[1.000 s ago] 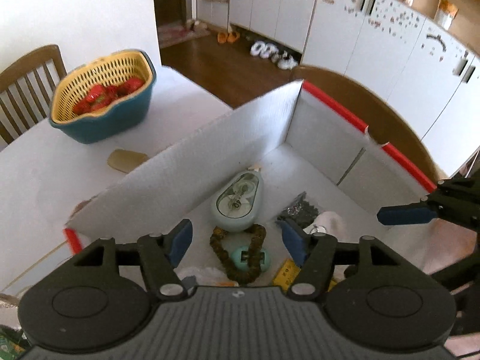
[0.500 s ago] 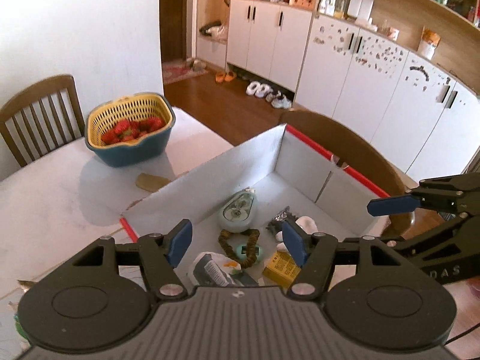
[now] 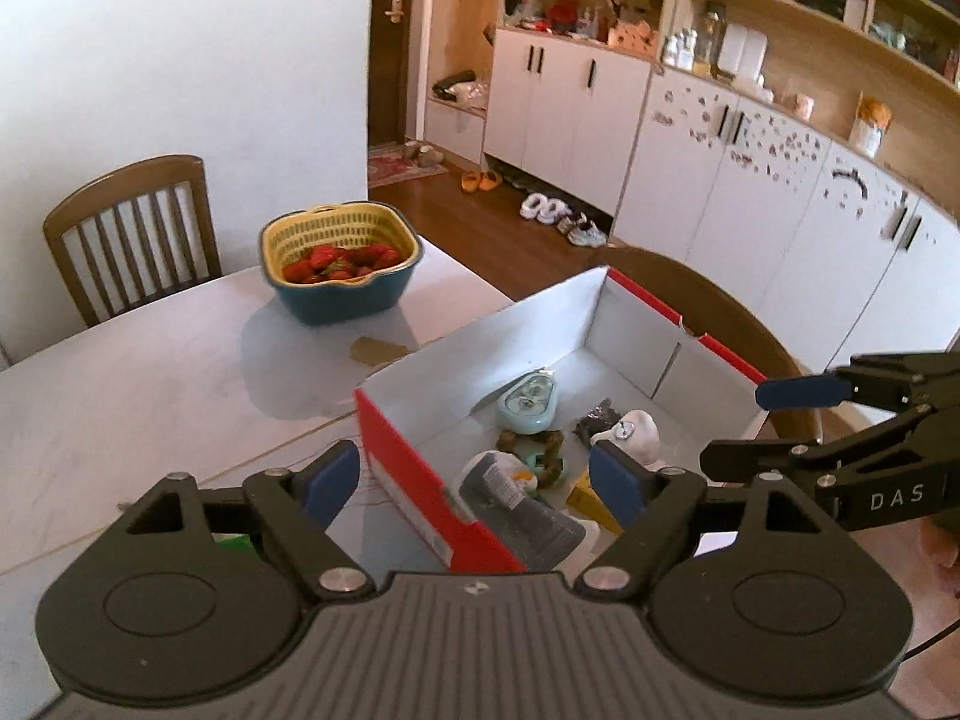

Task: Organize objects
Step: 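Move both tools back over the remaining clutter on the mat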

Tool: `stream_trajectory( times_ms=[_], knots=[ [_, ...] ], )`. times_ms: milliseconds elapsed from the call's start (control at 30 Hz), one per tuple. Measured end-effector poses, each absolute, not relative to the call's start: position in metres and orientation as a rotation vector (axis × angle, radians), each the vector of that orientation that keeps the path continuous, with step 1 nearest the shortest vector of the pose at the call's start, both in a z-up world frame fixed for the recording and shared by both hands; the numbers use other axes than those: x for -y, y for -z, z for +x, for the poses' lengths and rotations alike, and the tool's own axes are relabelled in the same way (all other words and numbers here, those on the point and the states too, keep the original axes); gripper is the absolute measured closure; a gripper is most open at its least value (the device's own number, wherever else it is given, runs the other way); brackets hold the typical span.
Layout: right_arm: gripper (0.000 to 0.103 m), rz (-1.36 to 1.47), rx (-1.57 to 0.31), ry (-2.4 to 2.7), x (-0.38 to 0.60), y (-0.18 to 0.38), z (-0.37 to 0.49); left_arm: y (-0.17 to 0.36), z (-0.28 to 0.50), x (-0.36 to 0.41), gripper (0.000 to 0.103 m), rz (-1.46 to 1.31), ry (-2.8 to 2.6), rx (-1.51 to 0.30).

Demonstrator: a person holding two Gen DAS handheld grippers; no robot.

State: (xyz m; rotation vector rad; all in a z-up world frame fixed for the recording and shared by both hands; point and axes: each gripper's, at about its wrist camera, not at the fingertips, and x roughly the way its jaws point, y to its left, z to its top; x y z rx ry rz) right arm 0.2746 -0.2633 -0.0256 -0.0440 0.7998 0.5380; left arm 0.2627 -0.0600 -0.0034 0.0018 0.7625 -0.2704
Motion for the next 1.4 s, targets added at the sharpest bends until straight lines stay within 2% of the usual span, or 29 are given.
stream_trajectory(
  times_ms=[467, 633, 767, 1000, 1167, 1400],
  knots=[
    [0.013, -0.028, -0.762, -0.567, 0.205, 0.018, 0.241, 0.002, 0.227, -0.010, 0.019, -0.041, 0.215, -0.705],
    [0.011, -0.038, -0.759, -0.597, 0.175, 0.018, 0.233, 0.005, 0.215, -0.042, 0.003, -0.073, 0.186, -0.684],
    [0.010, -0.053, -0.765, -0.618, 0.150, 0.020, 0.231, 0.010, 0.208, -0.066, 0.000, -0.091, 0.165, -0.679],
    [0.010, -0.084, -0.782, -0.645, 0.108, 0.029, 0.229, 0.029, 0.197, -0.105, 0.000, -0.121, 0.147, -0.679],
    [0.010, -0.094, -0.802, -0.660, 0.085, 0.036, 0.230, 0.042, 0.184, -0.116, 0.000, -0.020, 0.056, -0.618],
    [0.010, -0.118, -0.827, -0.674, 0.055, 0.050, 0.238, 0.064, 0.189, -0.142, 0.000, -0.062, 0.088, -0.698]
  ],
)
